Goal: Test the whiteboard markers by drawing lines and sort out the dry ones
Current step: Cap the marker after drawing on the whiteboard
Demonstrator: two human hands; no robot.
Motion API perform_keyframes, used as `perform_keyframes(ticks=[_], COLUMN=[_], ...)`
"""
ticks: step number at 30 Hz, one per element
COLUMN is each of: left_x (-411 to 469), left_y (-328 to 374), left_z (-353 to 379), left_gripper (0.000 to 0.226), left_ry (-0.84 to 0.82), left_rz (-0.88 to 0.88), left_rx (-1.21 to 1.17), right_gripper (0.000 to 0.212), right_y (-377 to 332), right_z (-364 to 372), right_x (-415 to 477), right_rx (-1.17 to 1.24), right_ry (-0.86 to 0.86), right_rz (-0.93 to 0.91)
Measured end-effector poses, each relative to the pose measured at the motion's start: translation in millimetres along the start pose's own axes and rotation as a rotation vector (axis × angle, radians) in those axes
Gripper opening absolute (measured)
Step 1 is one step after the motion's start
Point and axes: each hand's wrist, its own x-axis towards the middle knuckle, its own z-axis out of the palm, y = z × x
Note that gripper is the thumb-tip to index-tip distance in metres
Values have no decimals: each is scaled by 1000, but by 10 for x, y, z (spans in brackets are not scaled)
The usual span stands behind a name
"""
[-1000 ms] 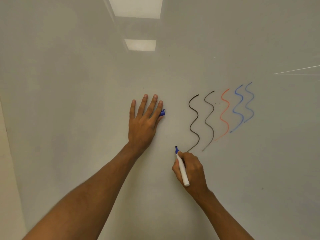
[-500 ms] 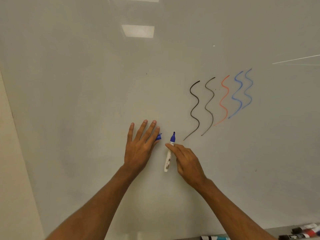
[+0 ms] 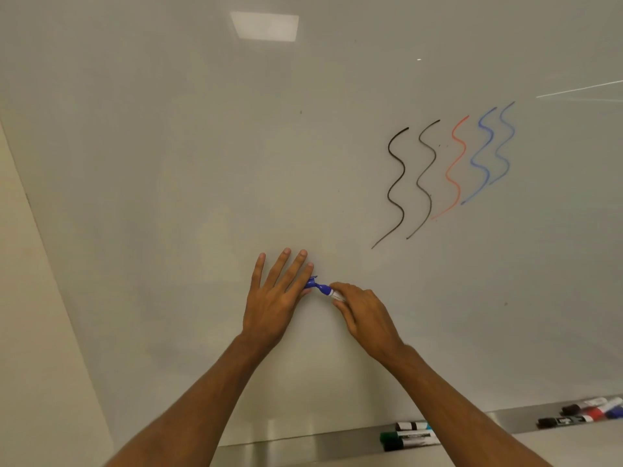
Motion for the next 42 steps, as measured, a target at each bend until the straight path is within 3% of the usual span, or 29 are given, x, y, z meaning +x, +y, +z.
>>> perform_keyframes(ticks=[3,8,15,22,28,35,39,42], left_x=[-94,-174,-190,-39,100,207,255,265], left_y=[41,172,616,1263,2142,3373,4239,4886], left_z=[1,-18,-119,-65,6,155,244,267], left_gripper=[48,43,41,38,38,30,30,31], left_ry=[-11,-30,-97,-169,-282,-411,-514,-653], left_rz=[24,61,-42,23,45,133,104,83], left_rx=[-19,-78,-173,-224,-301,-414,-504,-559], right_gripper=[53,22,25,23,24,25,21,22], right_y=[-18,11,129,489,834,1507,1829,2044], right_z=[-9,-86,-188,-544,-1065,-1814,-2205,-2448], right_x=[-38,-84,-360,-844,-1410,-2256,-2869,-3411], right_rx=[-9,-31,65,114,102,13,-137,-272], right_ry=[-17,-45,-102,-168,-211,-413,-341,-317], right_rz=[-16,-66,43,216,340,420,441,556])
